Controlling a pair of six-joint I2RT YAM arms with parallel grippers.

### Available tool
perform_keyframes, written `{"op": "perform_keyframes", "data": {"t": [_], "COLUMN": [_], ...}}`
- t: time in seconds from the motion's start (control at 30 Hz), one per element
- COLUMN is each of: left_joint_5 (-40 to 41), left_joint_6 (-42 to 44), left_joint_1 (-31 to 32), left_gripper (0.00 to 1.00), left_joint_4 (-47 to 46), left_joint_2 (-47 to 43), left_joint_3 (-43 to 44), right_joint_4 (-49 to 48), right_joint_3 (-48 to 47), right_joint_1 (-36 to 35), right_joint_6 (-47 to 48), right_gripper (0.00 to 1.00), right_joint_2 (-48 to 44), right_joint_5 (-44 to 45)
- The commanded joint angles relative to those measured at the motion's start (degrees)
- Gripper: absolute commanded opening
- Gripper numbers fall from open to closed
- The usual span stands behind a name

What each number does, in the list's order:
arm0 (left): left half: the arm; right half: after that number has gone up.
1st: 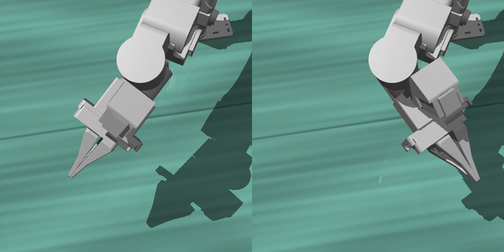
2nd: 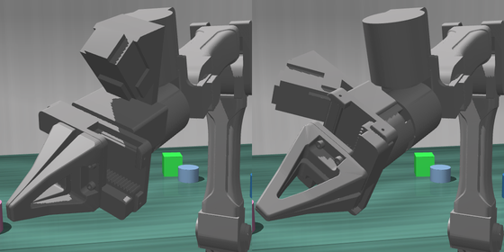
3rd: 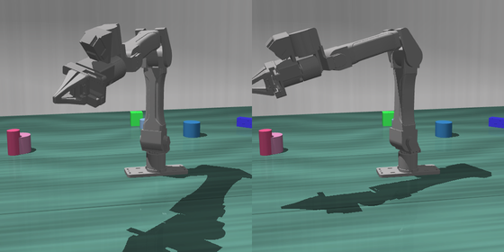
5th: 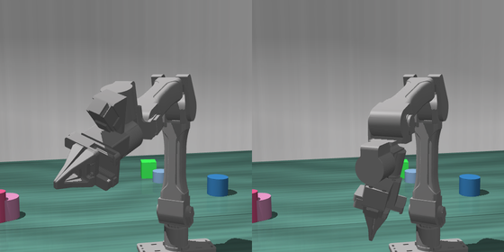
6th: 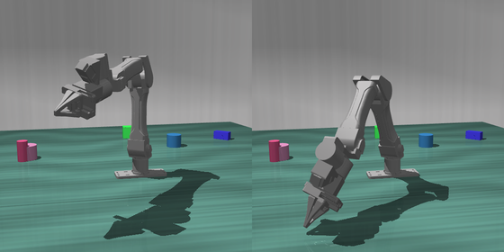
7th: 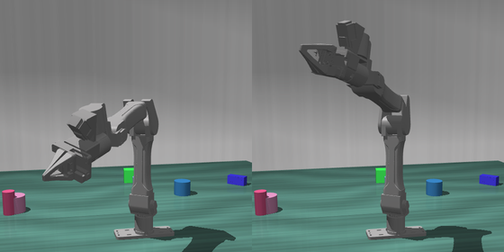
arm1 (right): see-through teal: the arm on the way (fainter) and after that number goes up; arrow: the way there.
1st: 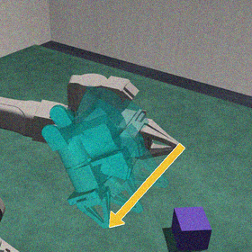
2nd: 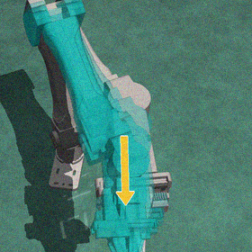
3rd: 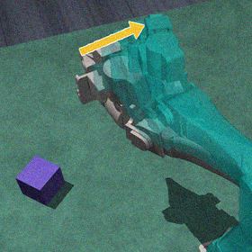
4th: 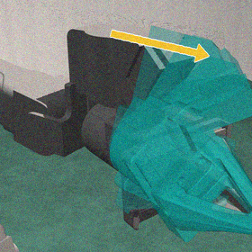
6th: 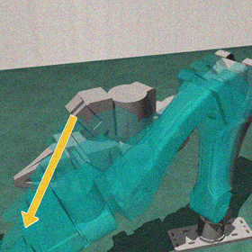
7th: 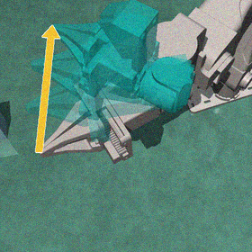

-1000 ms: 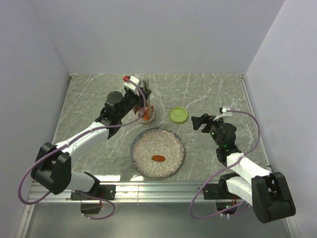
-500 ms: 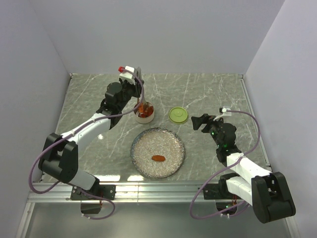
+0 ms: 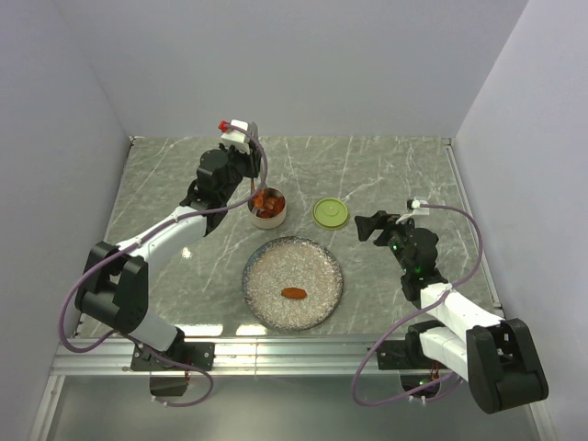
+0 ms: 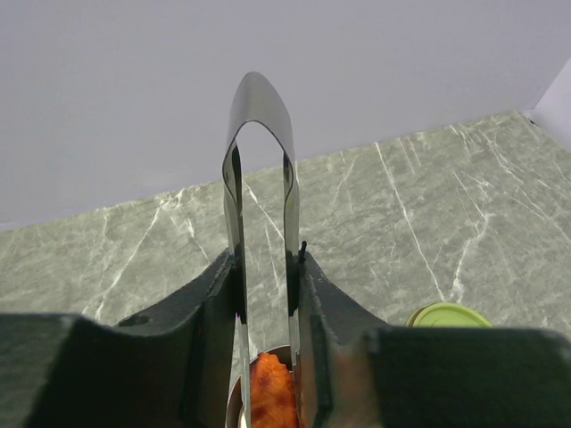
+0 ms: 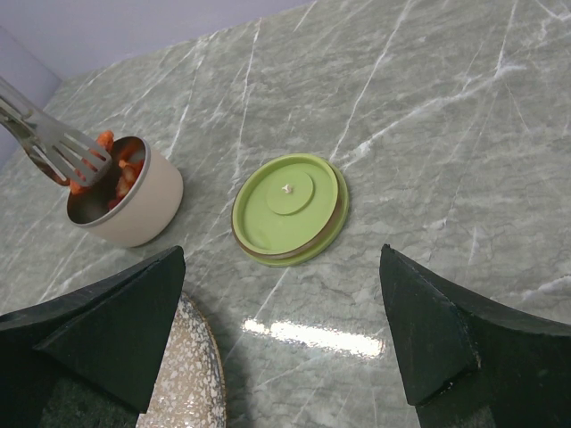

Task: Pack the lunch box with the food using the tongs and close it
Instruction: Place the food into the lunch box

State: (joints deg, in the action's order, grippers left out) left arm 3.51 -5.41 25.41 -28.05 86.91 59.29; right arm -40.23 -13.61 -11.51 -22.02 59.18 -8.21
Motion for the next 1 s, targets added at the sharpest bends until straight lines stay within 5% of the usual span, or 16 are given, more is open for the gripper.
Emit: {"op": "perform_keyframes", "data": {"t": [0.0, 0.97], "left_joint_5": [0.8, 1.77], "left_joint_6": [-0.48, -0.39], "left_joint_1": [-0.01, 0.43], "left_gripper": [0.33, 0.42], "left_joint_4": [-1.66, -4.55], "left_joint_2": [-0.52, -6.05], "left_joint_3": [2.68, -2.41], "right_joint_4": [-1.17, -0.99], "right_joint_3": [-2.3, -2.83], "right_joint_1": [-0.62, -0.62], "right_joint_6": [0.75, 0.84], "right_gripper": [0.96, 0.96], "right_joint_2": [-0.03, 0.68], "right_joint_5": [0.39, 0.21]}}
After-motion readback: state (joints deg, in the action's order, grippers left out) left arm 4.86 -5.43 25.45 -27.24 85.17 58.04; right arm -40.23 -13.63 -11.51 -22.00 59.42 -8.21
